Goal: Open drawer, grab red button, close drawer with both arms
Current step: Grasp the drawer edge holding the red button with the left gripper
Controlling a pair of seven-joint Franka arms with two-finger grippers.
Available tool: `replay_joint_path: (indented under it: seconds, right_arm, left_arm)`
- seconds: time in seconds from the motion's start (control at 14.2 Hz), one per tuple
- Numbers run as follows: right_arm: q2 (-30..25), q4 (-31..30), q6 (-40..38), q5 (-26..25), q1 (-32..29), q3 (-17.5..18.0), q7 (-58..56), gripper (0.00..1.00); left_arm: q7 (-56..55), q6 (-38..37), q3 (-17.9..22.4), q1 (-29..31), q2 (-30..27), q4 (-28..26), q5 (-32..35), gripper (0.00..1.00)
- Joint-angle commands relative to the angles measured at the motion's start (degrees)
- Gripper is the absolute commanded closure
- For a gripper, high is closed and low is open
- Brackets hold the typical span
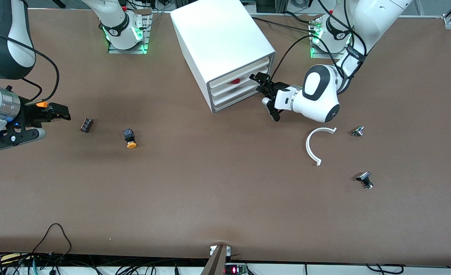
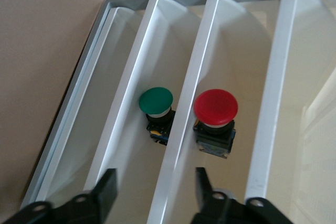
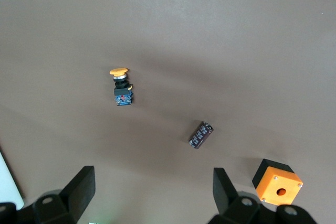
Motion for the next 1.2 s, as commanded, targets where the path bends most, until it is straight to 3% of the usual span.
replay_joint_path:
  seconds: [0.0,0.14,0.35,1.13]
  right_arm:
    - [0.1,0.3,-0.2,0.2,-0.1,0.1,0.0,0.01]
    - [0.2,0.3,-0.2,0.1,-0.1,0.1,0.0,0.01]
    - [0.5,0.3,-0.2,0.1,0.1,0.1,0.0,0.01]
    - [1.0,0.6,0.3,0.0,3.1,0.3,1.7,0.01]
  left_arm:
    - [1.7,3.0,-1.9,-0.2,-0.2,-2.2,-1.7,0.51]
    - [1.7,3.5,-2.4,-0.3,0.5,-2.3,-1.7,0.67]
    - [1.6,3.5,-2.6,-1.1,0.7,-3.1,-1.7,0.98]
    - [1.8,3.5,-1.8,3.2,1.0,-2.8,0.6,1.00]
